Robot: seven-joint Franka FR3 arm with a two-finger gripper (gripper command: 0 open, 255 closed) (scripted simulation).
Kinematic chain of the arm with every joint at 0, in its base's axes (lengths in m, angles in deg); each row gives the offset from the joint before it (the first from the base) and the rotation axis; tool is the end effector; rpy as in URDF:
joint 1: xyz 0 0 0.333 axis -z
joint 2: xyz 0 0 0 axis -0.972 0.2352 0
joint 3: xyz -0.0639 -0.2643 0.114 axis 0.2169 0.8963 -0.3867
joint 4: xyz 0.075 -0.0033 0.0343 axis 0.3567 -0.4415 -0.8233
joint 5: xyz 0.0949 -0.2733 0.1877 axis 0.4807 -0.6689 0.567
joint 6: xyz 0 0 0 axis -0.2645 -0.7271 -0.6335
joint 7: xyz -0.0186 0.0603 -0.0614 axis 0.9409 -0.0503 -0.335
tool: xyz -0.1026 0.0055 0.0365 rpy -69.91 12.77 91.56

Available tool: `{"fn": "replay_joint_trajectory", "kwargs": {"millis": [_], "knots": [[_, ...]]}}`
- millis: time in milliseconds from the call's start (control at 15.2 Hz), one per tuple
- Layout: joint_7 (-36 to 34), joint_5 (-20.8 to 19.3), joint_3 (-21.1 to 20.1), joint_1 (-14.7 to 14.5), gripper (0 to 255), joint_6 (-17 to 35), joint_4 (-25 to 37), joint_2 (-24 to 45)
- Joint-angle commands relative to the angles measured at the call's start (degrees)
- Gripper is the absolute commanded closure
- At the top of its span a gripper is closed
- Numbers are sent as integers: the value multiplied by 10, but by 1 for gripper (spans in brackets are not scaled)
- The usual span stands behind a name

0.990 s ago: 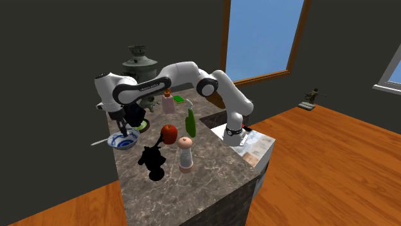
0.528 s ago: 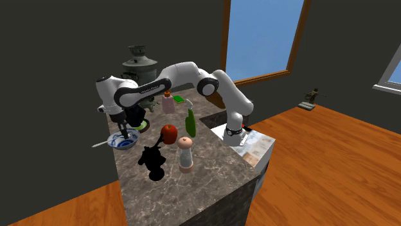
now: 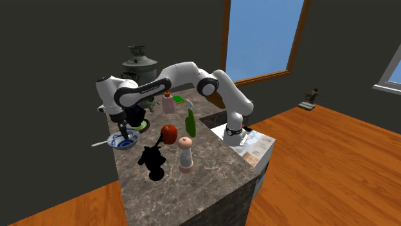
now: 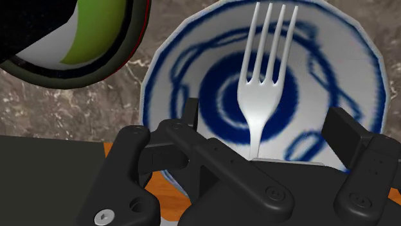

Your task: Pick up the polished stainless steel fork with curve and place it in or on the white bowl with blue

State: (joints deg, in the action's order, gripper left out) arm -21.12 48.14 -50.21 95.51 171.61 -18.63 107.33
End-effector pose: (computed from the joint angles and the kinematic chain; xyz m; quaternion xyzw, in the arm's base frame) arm 0.6013 -0.3113 0.4015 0.9877 -0.1524 -0.0339 0.0044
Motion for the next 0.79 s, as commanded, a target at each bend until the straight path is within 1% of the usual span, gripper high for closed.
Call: {"fn": "replay_joint_trajectory", "kwargs": {"millis": [0,264,726], "knots": [[0,0,0,0,0,0,0,0],[-3,2,-1,11,0,-88,111,22],[-3,2,-1,11,0,-88,111,22]]}}
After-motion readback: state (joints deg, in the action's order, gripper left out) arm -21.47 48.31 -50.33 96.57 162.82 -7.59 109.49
